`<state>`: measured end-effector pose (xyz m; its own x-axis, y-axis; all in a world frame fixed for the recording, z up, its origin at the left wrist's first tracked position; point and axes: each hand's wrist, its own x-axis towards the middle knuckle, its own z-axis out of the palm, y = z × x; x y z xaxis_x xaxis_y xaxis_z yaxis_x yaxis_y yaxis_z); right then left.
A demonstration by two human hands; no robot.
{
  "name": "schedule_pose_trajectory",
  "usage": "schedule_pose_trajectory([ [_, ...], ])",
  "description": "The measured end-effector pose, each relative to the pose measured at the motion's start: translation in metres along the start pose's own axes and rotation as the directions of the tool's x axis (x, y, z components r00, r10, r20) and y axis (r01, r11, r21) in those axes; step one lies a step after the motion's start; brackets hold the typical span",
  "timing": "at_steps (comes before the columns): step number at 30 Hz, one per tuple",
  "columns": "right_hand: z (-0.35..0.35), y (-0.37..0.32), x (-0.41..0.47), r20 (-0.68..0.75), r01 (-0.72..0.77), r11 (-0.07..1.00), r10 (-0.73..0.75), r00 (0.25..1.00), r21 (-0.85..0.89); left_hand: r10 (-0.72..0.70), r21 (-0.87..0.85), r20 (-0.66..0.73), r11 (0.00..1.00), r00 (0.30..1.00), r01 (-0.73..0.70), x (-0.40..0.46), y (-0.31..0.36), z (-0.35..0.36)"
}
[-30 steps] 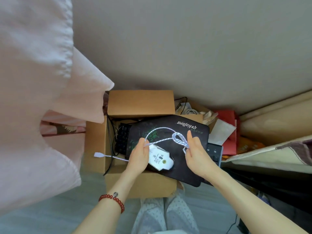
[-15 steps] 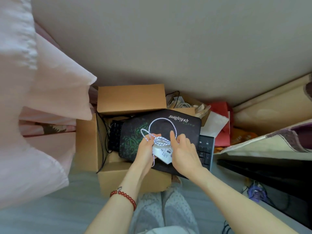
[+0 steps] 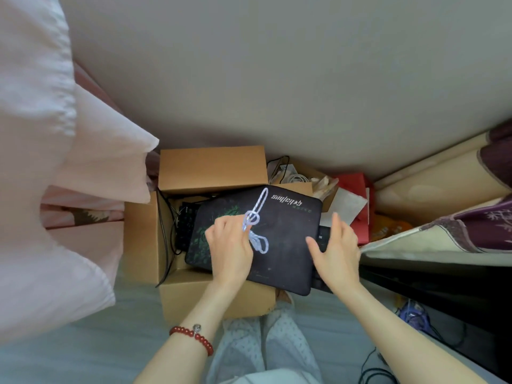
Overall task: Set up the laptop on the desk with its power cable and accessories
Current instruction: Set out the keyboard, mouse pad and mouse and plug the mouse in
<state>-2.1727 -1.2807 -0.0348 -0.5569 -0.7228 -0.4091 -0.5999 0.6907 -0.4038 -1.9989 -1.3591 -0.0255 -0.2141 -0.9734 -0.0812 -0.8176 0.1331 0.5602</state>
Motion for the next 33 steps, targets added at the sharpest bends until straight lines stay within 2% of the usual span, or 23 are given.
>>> schedule_pose_trajectory([
  [2, 0.001, 0.007, 0.007, 0.114, -0.261, 0.959, 0.249, 0.962, 0.110, 0.144, 0.138, 0.028, 0.980, 0.989, -0.146, 0.000, -0.008, -0.007],
  [3, 0.004, 0.008, 0.010, 0.198, -0.350, 0.916, 0.313, 0.929, 0.194, 0.183, 0.202, 0.070, 0.960, 0.981, -0.193, 0.000, -0.014, -0.009],
  [5, 0.013, 0.007, 0.013, 0.293, -0.427, 0.856, 0.345, 0.892, 0.291, 0.236, 0.305, 0.122, 0.915, 0.964, -0.262, -0.003, -0.026, -0.009],
  [7, 0.022, 0.005, 0.015, 0.277, -0.450, 0.847, 0.377, 0.884, 0.284, 0.266, 0.365, 0.132, 0.882, 0.955, -0.297, -0.008, -0.034, -0.007],
  [12, 0.023, 0.000, 0.012, 0.174, -0.427, 0.852, 0.392, 0.904, 0.303, 0.250, 0.357, 0.118, 0.892, 0.961, -0.276, -0.018, -0.033, -0.005],
  [17, 0.006, -0.019, 0.006, 0.200, -0.459, 0.825, 0.414, 0.888, 0.330, 0.156, 0.301, 0.111, 0.936, 0.982, -0.182, -0.019, -0.023, -0.028],
  [24, 0.002, -0.060, -0.021, 0.103, -0.228, 0.925, 0.207, 0.973, 0.303, 0.216, 0.249, 0.105, 0.939, 0.971, -0.236, -0.019, -0.022, -0.064],
  [29, 0.003, -0.087, -0.038, 0.038, -0.070, 0.954, 0.062, 0.997, 0.291, 0.214, 0.206, 0.118, 0.950, 0.970, -0.235, -0.023, -0.030, -0.085],
  [31, 0.000, -0.091, -0.042, 0.025, -0.053, 0.950, 0.047, 0.999, 0.307, 0.190, 0.184, 0.138, 0.959, 0.972, -0.214, -0.024, -0.033, -0.093],
  [33, -0.009, -0.084, -0.042, 0.015, -0.096, 0.932, 0.097, 0.995, 0.349, 0.183, 0.171, 0.165, 0.962, 0.969, -0.211, -0.028, -0.032, -0.099],
])
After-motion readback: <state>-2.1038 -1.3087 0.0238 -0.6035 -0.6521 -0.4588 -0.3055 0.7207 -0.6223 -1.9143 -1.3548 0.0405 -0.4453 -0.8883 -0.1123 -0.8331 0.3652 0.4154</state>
